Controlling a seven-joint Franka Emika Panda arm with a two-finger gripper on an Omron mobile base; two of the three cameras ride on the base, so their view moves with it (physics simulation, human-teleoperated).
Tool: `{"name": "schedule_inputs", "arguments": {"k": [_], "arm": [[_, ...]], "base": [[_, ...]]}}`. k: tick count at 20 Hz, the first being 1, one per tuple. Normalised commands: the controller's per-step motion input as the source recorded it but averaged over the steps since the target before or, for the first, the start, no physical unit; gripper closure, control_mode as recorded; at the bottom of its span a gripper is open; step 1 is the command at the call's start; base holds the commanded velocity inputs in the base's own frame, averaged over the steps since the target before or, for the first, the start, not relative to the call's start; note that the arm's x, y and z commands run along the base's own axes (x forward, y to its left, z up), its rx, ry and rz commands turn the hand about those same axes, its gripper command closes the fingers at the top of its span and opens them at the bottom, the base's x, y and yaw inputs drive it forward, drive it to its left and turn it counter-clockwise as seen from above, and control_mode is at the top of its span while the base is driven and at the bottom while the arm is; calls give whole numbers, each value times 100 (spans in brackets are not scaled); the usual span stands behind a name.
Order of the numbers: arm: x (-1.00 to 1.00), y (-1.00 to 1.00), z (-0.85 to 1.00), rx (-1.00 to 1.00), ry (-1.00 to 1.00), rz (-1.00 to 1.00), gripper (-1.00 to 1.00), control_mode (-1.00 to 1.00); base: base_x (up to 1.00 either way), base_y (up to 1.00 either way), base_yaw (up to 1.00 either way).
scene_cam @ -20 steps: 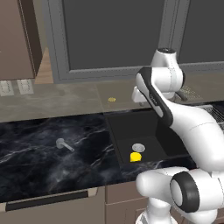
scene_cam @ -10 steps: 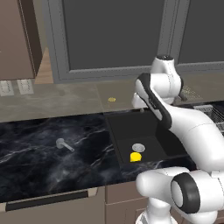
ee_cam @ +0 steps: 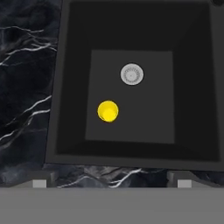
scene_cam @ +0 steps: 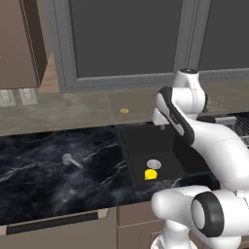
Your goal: Move any existing items from the left basin to the right basin for drying. Then move the measuring cup from the counter to the left basin of the sink for washing.
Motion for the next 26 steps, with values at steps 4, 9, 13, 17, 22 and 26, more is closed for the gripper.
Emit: {"name": "schedule_inputs", "arguments": {"k": [4,9,13,17,22,26], "arm": [[0,-6,-22,0,0,-3,-100,-100],[0,0,-24,0,0,-3,-100,-100],[0,0,-31,0,0,-3,-100,-100],[0,0,-26,0,0,-3,-100,-100],[12,0,-21,0,3,-2,-100,-100],[22,0,-20,0,4,-2,-100,-100]], "base": [[0,0,0],[0,0,0],[0,0,0],[0,0,0],[0,0,0],[0,0,0]]}}
